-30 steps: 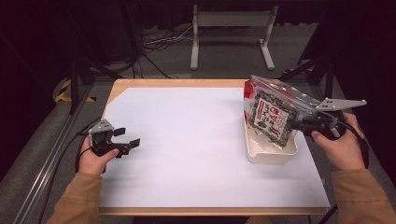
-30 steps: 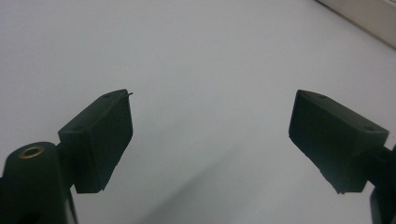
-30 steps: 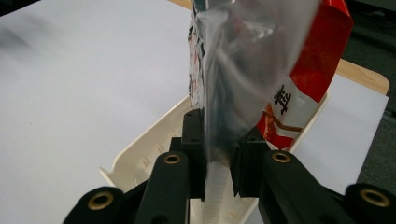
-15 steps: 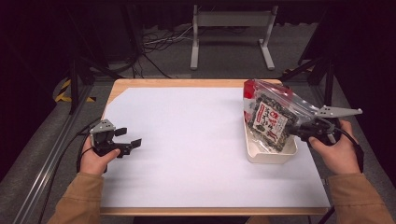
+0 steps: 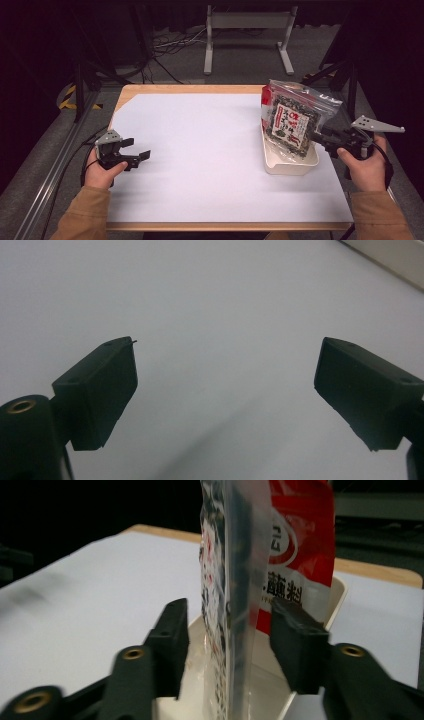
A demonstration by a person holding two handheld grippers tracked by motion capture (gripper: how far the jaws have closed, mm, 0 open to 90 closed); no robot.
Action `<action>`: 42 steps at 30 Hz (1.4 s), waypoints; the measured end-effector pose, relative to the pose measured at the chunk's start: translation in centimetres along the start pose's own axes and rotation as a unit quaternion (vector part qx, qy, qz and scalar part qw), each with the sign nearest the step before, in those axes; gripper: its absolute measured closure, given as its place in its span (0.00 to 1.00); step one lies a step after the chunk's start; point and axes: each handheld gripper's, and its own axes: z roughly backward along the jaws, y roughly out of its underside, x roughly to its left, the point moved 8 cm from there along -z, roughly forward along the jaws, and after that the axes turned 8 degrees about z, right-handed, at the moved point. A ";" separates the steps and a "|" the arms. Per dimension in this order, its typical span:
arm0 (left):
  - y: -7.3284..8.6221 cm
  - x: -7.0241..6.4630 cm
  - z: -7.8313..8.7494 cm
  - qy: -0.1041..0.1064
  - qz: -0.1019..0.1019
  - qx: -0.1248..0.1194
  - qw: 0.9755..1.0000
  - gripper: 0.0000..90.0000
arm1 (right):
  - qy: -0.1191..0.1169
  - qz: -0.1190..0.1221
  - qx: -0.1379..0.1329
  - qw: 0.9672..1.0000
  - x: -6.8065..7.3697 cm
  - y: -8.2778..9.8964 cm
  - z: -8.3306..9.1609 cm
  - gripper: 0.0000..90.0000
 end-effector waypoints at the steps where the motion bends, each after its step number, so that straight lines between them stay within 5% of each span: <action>1: 0.1 -0.2 0.1 0.000 -0.003 -0.001 1.000 0.12 | 0.003 0.002 -0.004 1.000 0.1 0.2 0.1 0.48; 13: 1.3 -2.2 1.7 0.002 -0.027 -0.022 0.999 0.11 | 0.057 0.025 -0.020 0.998 2.6 1.1 2.6 0.44; 23: 1.9 -3.7 2.9 0.014 -0.040 -0.044 0.998 0.11 | 0.005 0.058 -0.030 0.998 8.0 1.2 1.9 0.43; 38: 1.8 -4.4 3.7 0.034 -0.063 -0.066 0.995 0.13 | -0.041 0.080 -0.007 0.996 11.4 3.8 -1.9 0.43; 42: 1.8 -4.6 3.9 0.043 -0.052 -0.067 0.995 0.13 | -0.059 0.082 -0.004 0.995 12.4 4.5 -2.8 0.43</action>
